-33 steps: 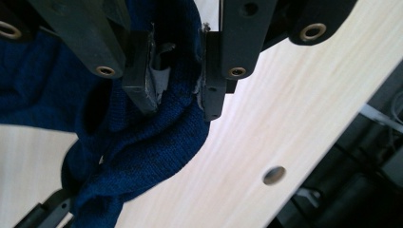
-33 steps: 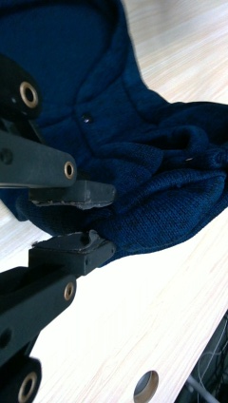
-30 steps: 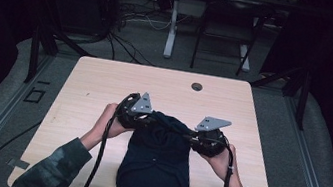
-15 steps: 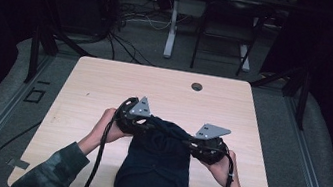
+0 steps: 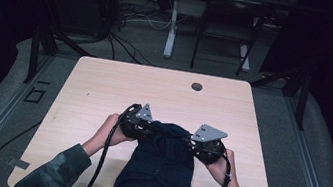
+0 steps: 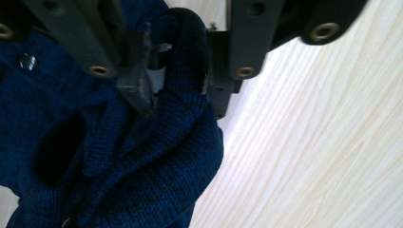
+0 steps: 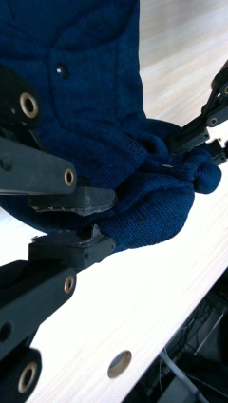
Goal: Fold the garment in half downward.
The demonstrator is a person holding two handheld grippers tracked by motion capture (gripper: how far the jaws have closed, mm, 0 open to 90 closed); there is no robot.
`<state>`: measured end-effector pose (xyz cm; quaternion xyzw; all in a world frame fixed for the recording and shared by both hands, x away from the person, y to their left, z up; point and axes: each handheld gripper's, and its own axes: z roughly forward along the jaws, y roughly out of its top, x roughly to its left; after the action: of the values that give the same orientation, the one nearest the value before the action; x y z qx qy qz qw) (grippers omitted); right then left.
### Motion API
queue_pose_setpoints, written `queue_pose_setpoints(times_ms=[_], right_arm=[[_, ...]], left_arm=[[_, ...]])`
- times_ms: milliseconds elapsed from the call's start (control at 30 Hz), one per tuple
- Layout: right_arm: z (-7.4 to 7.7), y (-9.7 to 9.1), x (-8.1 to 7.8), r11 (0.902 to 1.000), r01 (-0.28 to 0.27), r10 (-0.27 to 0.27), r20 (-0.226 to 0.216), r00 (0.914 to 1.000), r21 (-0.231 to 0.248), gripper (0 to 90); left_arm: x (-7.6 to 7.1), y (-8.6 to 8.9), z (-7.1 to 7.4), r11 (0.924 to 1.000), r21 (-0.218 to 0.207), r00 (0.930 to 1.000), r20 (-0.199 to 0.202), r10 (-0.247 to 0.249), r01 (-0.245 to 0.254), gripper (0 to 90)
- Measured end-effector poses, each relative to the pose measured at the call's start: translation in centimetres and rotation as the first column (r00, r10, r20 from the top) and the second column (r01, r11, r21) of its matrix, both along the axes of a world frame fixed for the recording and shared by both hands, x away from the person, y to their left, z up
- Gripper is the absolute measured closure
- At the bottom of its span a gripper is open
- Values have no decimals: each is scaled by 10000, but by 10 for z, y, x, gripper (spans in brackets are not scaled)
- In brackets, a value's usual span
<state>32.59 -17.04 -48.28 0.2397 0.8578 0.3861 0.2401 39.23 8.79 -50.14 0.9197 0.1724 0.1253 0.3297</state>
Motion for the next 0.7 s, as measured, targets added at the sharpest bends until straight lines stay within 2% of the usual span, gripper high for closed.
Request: queue_pose_setpoints(times_ms=[100,133,167,233,267,367,400,500,533,567,633,667,700], right_arm=[[2,0,4,9999,119,-120,112,9999,40,789],[3,-1,5,9995,291,-294,222,9993,130,786],[4,-2,7,9991,360,-364,160,9992,208,783],[5,-3,8,9988,411,-416,165,9990,269,778],[6,-4,10,9975,547,-547,-30,9985,447,761],[7,-6,12,9962,660,-657,-86,9978,564,743],[7,-7,13,9959,585,-565,-307,9979,685,729],[7,-8,15,9952,614,-575,-526,9970,757,689],[6,-9,16,9947,677,-622,-713,9955,774,609],[6,-9,16,9947,677,-622,-713,9955,774,609],[3,-9,19,9924,1019,-957,-863,9917,695,505],[-2,-11,26,9838,1375,-1219,-1334,9835,1147,363],[-2,-11,26,9838,1375,-1219,-1334,9835,1147,363]], left_arm=[[2,0,2,9995,-244,9991,378,193,-184,732],[2,1,5,9988,-402,9971,688,318,-290,738],[2,1,5,9988,-402,9971,688,318,-290,740],[2,1,9,9975,-574,9937,1020,459,-402,741],[3,0,13,9967,-657,9899,1303,556,-474,744],[3,0,17,9957,-769,9865,1512,631,-519,745],[3,-1,19,9951,-804,9831,1691,704,-575,745],[2,-1,21,9939,-912,9771,1974,791,-620,747],[1,-1,22,9938,-925,9756,2047,792,-613,747],[1,-2,22,9939,-925,9750,2079,785,-603,747],[0,-3,23,9940,-940,9715,2242,765,-566,748],[-1,-3,24,9939,-959,9691,2344,765,-553,748],[-1,-4,24,9940,-959,9682,2387,744,-527,748]])
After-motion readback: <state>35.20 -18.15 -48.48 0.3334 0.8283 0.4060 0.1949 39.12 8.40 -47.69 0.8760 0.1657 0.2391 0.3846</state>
